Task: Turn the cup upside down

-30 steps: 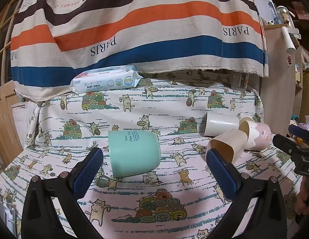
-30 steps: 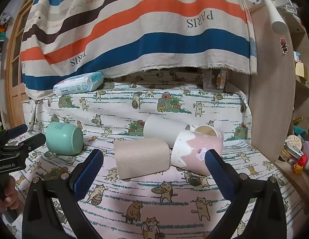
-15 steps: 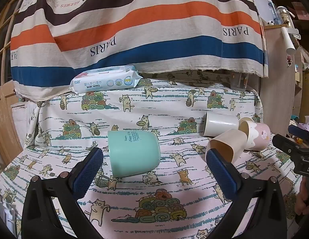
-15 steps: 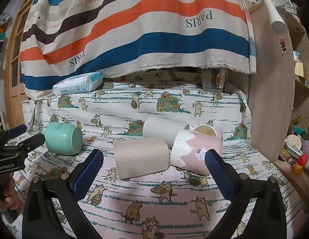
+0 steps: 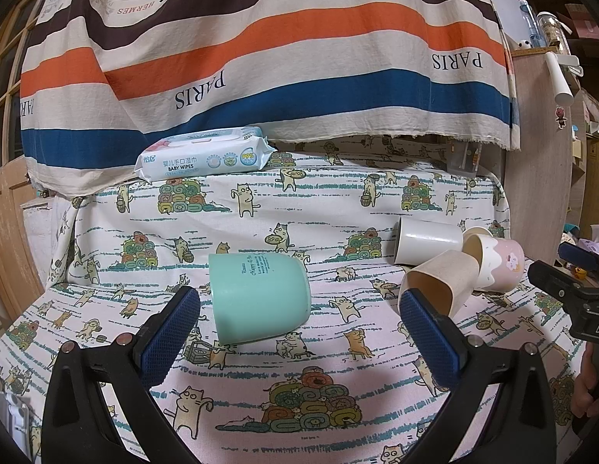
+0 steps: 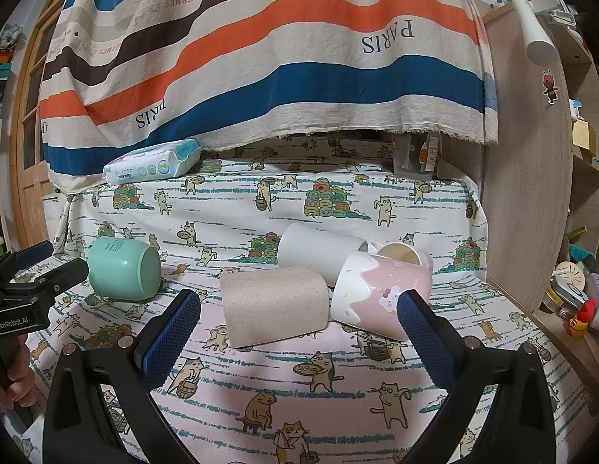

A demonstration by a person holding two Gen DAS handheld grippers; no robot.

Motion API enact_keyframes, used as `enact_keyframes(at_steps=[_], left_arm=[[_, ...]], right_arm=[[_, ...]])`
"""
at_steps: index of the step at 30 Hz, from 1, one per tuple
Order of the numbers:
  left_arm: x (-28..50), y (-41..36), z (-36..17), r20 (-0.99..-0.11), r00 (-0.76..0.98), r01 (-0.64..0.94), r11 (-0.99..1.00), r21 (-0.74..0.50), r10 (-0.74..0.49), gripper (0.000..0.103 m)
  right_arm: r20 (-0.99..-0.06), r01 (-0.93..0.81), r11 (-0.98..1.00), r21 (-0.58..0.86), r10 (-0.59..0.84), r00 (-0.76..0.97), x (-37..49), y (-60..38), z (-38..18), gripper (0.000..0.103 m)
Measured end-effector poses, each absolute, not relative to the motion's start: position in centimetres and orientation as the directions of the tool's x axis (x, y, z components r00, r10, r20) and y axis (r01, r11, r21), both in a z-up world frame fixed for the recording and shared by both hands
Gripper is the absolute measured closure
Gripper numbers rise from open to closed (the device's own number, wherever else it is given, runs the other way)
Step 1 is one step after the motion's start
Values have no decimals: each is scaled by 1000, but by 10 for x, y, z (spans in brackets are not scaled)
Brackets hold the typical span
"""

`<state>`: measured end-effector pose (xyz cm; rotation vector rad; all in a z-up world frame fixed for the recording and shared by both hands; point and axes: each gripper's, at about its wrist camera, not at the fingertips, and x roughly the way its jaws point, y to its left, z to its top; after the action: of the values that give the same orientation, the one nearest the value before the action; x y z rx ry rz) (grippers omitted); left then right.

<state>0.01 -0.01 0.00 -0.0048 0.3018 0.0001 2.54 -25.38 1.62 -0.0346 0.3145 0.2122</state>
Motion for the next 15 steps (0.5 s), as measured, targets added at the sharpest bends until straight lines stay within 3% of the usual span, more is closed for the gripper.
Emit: enact_keyframes(at_steps=[15], left_arm=[[0,-1,0,-298,955,-1,1000,-4,0,0]], right_arm=[[-311,-216,976,-1,205,928,25,-253,16,0]])
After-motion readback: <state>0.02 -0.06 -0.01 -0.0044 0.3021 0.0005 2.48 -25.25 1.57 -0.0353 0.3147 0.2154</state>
